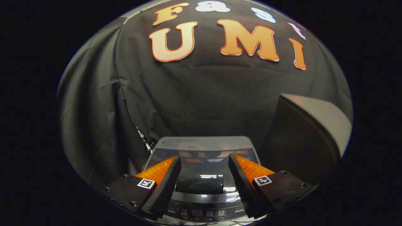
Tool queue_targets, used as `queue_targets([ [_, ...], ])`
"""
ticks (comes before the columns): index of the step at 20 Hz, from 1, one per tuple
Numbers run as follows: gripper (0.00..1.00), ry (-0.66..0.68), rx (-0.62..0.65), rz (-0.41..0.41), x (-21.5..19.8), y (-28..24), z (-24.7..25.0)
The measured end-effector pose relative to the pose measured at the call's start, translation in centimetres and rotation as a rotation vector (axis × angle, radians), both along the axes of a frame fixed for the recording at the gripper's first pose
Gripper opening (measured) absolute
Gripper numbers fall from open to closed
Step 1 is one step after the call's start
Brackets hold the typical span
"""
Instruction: Put the clothes into the washing machine and then close the washing machine lid.
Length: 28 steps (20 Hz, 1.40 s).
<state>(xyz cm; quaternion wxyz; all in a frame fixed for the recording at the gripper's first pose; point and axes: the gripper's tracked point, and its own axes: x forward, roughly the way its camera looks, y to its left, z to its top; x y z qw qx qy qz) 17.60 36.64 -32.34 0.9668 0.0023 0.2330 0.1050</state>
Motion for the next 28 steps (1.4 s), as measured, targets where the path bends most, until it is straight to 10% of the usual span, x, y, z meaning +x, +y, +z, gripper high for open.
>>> queue_targets([
  [12, 0.97, -0.300, -0.007, -0.037, -4.5, -11.2, 19.2],
  [28, 0.97, -0.437, -0.002, -0.167, -12.6, -37.3, 26.2],
])
